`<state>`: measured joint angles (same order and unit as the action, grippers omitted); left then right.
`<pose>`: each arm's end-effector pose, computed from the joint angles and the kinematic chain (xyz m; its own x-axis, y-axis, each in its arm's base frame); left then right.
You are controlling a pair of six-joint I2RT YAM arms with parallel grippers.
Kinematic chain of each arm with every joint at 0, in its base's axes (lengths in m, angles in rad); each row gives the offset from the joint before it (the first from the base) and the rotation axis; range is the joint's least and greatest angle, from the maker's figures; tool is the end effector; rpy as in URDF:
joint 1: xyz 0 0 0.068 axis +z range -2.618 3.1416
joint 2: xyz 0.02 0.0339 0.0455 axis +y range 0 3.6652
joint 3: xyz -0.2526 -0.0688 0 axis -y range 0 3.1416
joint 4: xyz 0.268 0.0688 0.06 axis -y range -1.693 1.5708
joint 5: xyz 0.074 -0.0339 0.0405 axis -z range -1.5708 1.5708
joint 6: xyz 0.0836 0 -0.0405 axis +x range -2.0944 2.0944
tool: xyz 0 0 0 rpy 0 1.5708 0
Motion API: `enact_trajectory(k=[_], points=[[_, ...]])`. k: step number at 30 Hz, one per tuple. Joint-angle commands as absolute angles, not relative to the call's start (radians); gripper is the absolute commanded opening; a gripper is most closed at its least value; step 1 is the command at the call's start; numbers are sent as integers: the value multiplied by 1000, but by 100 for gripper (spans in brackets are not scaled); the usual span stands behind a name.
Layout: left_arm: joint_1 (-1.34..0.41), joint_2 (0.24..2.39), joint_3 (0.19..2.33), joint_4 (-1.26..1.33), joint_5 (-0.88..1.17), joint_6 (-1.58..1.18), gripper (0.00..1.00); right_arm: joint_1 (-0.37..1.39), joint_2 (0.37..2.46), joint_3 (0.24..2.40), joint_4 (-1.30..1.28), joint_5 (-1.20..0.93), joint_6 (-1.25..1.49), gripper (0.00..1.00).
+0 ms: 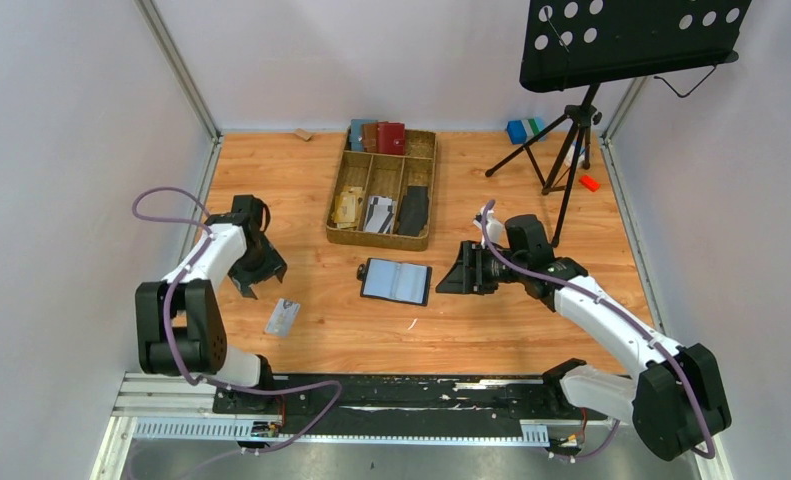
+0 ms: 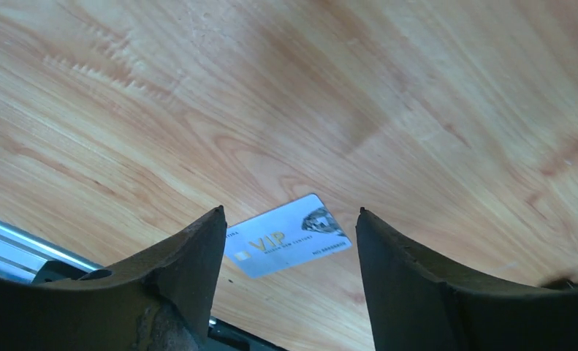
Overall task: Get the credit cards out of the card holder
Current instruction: Move the credit card to the corner of the board.
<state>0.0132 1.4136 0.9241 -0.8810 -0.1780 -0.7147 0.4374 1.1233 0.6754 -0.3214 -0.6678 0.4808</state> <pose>0.2761 0.0184 0.1368 -0.7085 -0.6544 -0.2640 -0.6786 0.7345 0.0007 0.2304 0.1649 0.1821 -0.8989 -0.0195 -0.4377 -0.3608 0.5998 0.7142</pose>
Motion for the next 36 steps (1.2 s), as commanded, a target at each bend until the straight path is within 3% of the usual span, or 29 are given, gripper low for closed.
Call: enact_trajectory(k=[1, 11, 26, 36], points=[[35, 1479, 911, -842, -139, -644, 71, 442, 1090, 698, -310, -677, 476, 60], [60, 1505, 808, -799, -144, -685, 66, 439, 1075, 709, -328, -674, 464, 60], [120, 1444, 536, -601, 75, -802, 61, 439, 1072, 715, -322, -683, 464, 60], [103, 1459, 547, -728, 29, -810, 63, 435, 1087, 709, -282, -707, 489, 60]])
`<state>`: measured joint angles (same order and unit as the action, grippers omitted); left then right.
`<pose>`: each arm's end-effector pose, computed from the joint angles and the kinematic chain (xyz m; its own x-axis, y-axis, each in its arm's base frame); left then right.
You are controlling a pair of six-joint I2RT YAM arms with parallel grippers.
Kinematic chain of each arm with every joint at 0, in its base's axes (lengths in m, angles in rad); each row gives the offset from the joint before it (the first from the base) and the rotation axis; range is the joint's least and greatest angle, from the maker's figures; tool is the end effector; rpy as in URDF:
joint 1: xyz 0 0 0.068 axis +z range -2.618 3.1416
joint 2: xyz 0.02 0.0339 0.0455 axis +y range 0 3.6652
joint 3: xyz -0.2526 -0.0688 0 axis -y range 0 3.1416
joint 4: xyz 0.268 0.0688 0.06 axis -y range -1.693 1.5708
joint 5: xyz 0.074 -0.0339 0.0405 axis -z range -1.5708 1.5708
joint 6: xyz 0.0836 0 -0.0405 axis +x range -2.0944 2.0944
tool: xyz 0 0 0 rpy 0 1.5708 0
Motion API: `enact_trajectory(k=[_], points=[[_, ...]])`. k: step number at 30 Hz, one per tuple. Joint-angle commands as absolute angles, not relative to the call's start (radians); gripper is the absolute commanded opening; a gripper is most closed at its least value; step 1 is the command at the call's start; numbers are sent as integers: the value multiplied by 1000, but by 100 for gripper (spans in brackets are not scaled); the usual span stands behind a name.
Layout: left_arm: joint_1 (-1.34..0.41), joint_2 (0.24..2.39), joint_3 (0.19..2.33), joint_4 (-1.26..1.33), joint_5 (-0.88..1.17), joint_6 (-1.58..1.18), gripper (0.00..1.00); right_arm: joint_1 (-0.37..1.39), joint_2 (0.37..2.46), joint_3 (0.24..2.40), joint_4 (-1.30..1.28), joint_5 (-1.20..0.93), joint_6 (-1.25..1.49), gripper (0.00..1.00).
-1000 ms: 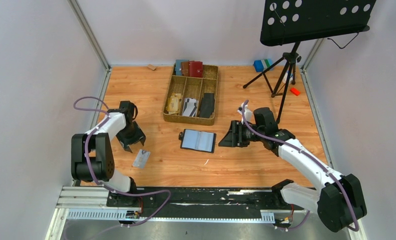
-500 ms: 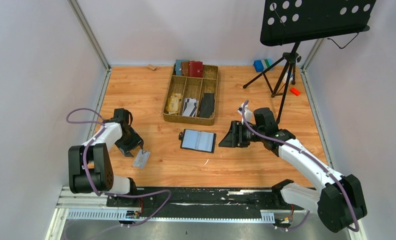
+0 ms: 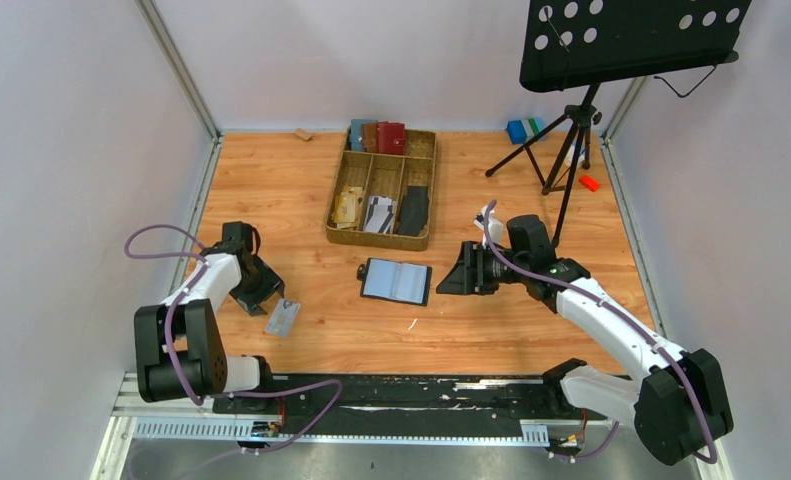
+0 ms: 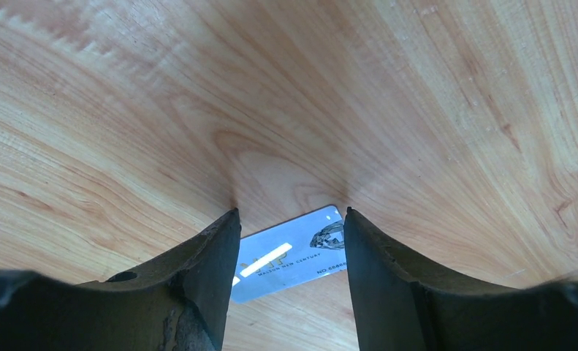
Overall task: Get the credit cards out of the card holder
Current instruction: Move the credit card to the corner of the board.
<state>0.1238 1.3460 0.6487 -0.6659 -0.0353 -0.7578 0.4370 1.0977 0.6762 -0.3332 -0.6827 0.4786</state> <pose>0.2379 0.0326 0.0795 -0.6155 -0.7688 -0.1734 -0.7623 0.6366 -0.1166 0.2270 0.1642 0.1883 -0.8939 -0.0232 -0.4476 -0.3752 0.5848 0.7191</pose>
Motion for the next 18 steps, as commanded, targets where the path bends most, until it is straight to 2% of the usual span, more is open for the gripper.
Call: enact_trajectory(k=[1, 13, 18], points=[[102, 1475, 548, -728, 27, -814, 63, 435, 1088, 709, -282, -707, 490, 60], [80, 1701, 691, -748, 35, -818, 63, 431, 1064, 717, -308, -704, 483, 60], [57, 1714, 682, -737, 96, -853, 63, 423, 1064, 722, -304, -704, 487, 60]])
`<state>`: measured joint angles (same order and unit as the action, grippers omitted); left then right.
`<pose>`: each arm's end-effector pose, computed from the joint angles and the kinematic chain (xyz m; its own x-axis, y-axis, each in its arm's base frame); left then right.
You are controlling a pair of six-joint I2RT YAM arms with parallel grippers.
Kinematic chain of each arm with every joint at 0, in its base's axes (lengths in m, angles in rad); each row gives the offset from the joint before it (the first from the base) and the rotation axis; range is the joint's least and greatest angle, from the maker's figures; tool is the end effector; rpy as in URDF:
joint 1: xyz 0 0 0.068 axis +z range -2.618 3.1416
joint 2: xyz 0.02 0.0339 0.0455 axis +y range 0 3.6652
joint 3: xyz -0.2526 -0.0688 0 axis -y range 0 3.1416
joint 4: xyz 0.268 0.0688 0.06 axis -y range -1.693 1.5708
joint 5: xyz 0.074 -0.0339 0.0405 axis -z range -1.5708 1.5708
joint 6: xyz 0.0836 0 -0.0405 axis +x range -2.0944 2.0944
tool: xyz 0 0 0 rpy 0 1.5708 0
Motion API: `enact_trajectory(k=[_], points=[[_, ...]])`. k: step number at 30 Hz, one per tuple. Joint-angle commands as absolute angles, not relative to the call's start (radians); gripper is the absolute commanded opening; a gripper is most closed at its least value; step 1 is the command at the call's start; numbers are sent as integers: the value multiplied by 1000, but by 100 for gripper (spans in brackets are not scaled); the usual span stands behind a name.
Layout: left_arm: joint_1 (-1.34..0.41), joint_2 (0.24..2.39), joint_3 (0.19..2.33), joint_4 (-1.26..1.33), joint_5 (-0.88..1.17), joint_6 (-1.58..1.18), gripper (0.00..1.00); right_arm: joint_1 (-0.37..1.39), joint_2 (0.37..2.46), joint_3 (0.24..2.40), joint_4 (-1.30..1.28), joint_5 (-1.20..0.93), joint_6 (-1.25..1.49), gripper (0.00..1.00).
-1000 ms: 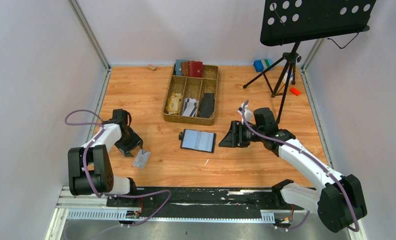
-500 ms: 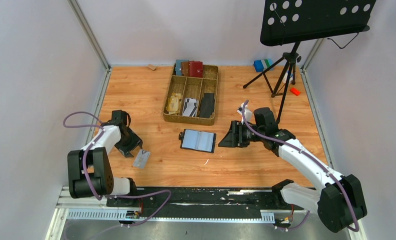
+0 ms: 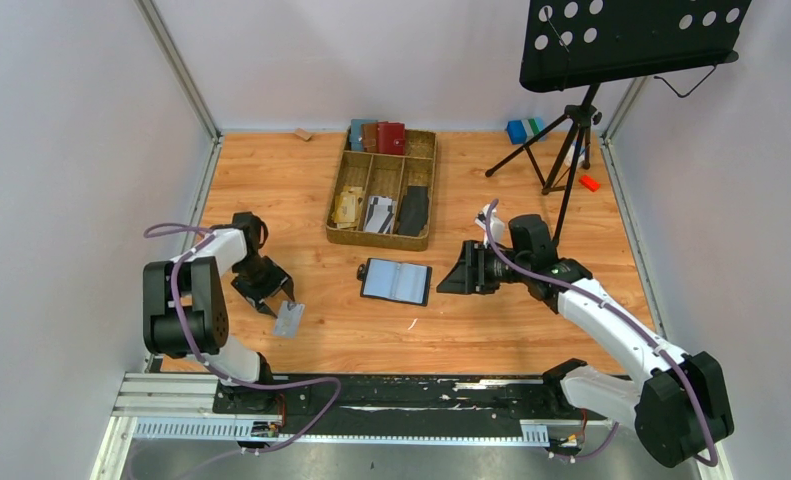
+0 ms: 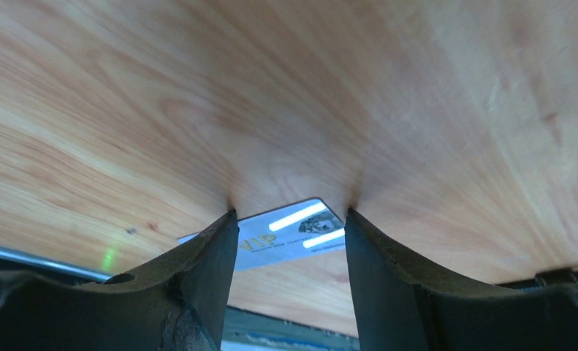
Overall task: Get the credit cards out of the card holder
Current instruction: Move the credit card to the corner of the board.
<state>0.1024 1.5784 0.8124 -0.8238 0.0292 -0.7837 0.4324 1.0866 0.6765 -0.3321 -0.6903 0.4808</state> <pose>0.2526 0.0235 0.0660 -0.6320 -0.7743 0.0341 -0.7748 0.6321 -0.0073 0.2266 0.1632 0.1916 -0.8906 -0.0183 -0.4544 -0.3804 0.5774 0.7224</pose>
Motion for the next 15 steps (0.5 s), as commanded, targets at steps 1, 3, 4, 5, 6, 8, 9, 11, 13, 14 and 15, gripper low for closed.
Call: enact_trajectory(k=[1, 3, 4, 5, 6, 8, 9, 11, 13, 14, 15], points=[[50, 1709, 678, -737, 102, -865, 63, 422, 1064, 723, -302, -706, 486, 59], [42, 1701, 669, -740, 109, -885, 63, 418, 1066, 727, -301, -706, 486, 59], [40, 1694, 666, -741, 106, -890, 62, 415, 1065, 727, -301, -707, 486, 59], [39, 1685, 660, -748, 101, -897, 62, 414, 1064, 727, -302, -708, 485, 59], [36, 1673, 654, -752, 101, -902, 62, 413, 1063, 728, -306, -709, 481, 60], [13, 1633, 631, -750, 104, -925, 62, 410, 1061, 730, -311, -707, 478, 59], [-19, 1608, 620, -745, 105, -943, 62, 410, 1060, 730, -311, -707, 478, 59], [-68, 1571, 596, -730, 113, -981, 62, 409, 1063, 731, -309, -707, 478, 59], [-108, 1557, 582, -725, 123, -1007, 61, 408, 1066, 733, -303, -709, 480, 59], [-128, 1556, 580, -724, 124, -1018, 61, 408, 1068, 733, -301, -712, 482, 59], [-151, 1555, 579, -725, 122, -1028, 61, 408, 1070, 733, -298, -713, 483, 59]])
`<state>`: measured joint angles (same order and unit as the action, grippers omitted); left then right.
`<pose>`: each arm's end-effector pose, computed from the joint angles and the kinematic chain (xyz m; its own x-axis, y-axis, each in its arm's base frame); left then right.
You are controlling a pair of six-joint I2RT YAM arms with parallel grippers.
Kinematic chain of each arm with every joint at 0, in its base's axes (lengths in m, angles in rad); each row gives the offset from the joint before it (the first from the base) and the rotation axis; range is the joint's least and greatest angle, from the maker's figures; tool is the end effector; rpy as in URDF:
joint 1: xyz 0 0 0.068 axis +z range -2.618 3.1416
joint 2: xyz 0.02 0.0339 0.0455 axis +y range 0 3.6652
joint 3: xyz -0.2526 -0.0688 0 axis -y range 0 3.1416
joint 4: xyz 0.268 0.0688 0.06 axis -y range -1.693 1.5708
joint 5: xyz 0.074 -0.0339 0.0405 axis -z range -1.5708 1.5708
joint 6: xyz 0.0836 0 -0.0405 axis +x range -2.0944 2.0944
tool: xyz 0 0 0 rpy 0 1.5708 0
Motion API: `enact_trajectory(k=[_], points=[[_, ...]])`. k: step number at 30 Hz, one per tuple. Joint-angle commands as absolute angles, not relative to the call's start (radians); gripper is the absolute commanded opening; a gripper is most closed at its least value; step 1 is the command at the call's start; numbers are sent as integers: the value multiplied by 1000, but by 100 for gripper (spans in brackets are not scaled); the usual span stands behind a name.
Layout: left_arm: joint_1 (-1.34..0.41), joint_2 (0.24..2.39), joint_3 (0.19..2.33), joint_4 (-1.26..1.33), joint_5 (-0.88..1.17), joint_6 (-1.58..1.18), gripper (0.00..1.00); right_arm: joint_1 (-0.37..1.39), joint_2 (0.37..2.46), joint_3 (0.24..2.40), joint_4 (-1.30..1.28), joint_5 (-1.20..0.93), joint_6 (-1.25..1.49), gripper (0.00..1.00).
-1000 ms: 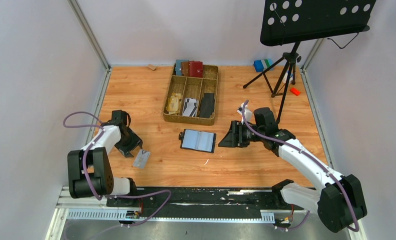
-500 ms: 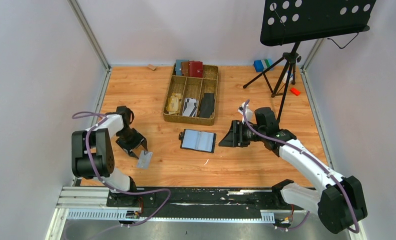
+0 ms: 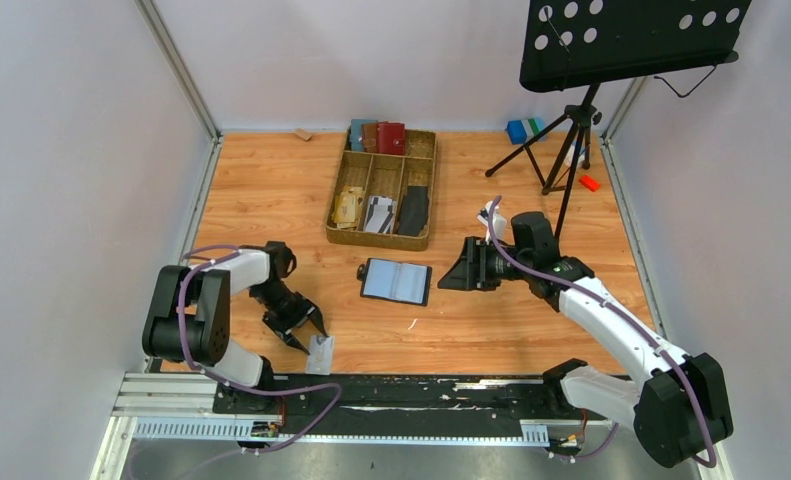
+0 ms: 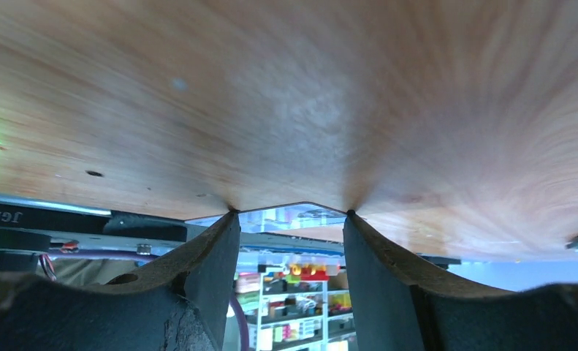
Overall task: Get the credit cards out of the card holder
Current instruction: Move the credit card to the corner of the board.
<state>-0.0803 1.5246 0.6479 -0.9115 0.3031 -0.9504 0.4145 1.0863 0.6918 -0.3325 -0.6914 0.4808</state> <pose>0.1901 -0.0403 0.0480 -0.5759 -0.7327 0.3625 -0.7847 0.6198 0.0061 0.2314 0.1600 0.1974 -0.8845 0.0000 -0.4665 -0.3803 0.5789 0.7213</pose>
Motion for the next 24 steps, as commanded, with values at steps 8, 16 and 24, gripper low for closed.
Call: enact_trajectory(k=[8, 16, 24], points=[[-225, 1493, 601, -734, 87, -1067, 61, 408, 1065, 731, -306, -717, 480, 59], [-226, 1446, 808, -891, 84, -922, 62, 438, 1075, 762, -347, -677, 415, 61], [-226, 1359, 1041, -1113, 8, -708, 63, 611, 1145, 834, -390, -554, 326, 58]])
